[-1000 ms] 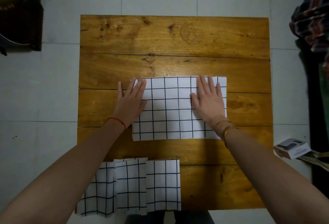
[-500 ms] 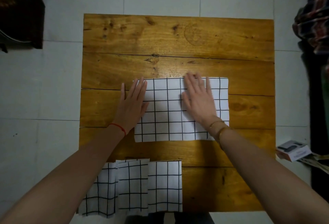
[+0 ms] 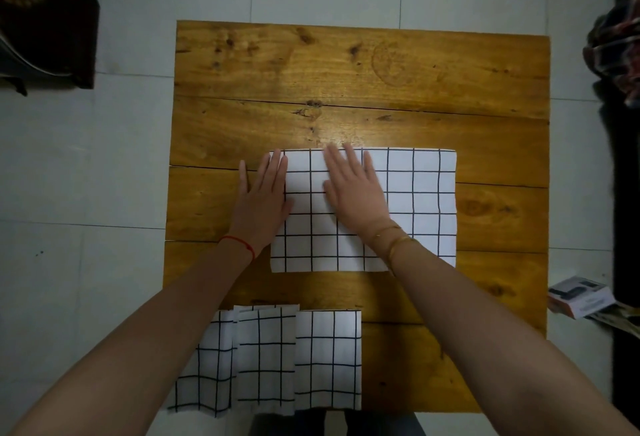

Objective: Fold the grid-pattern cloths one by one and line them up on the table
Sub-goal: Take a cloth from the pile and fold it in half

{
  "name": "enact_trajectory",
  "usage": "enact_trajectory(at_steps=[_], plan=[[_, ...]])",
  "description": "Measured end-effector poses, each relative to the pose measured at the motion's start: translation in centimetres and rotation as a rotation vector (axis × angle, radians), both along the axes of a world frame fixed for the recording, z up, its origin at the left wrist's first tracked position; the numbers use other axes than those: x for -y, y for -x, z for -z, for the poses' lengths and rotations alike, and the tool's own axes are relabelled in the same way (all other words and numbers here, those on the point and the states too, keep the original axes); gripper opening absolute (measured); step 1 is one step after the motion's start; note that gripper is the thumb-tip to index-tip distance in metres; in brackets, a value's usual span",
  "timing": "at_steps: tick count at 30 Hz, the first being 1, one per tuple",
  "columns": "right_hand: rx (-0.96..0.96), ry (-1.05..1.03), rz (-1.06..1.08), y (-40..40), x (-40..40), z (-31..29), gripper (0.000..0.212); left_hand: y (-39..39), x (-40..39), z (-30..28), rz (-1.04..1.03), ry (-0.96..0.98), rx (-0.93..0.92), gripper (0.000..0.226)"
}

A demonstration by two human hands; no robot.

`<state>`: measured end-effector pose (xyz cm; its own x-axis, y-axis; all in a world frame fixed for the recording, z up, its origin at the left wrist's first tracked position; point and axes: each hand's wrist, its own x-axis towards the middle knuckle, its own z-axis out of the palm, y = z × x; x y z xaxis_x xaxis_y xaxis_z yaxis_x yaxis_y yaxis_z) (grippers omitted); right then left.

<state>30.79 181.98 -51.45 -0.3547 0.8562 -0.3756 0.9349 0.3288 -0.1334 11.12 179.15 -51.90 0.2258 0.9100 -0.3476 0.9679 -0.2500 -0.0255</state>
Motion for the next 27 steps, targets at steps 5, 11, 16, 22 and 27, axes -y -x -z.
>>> enact_trajectory(at_steps=[5,11,16,22,27], plan=[[0.077,-0.034,0.272,-9.1,1.0,-0.3,0.060,-0.2,-0.1,-0.3,-0.019,0.008,0.031,0.072],[0.155,-0.026,0.441,-14.8,1.2,-0.8,0.068,-0.3,-0.3,-0.7,-0.034,0.024,0.040,0.073],[0.108,-0.042,0.476,-14.4,1.1,-1.1,0.070,-0.8,0.3,-1.2,-0.179,-0.001,0.147,0.070],[-0.036,-0.075,0.277,-10.3,1.8,-2.4,0.062,-3.1,3.5,-2.6,-0.672,-0.158,0.293,0.042],[-0.080,0.014,0.102,-7.8,4.4,-2.0,0.071,-4.5,4.7,-2.8,-0.917,-0.077,0.279,0.050]])
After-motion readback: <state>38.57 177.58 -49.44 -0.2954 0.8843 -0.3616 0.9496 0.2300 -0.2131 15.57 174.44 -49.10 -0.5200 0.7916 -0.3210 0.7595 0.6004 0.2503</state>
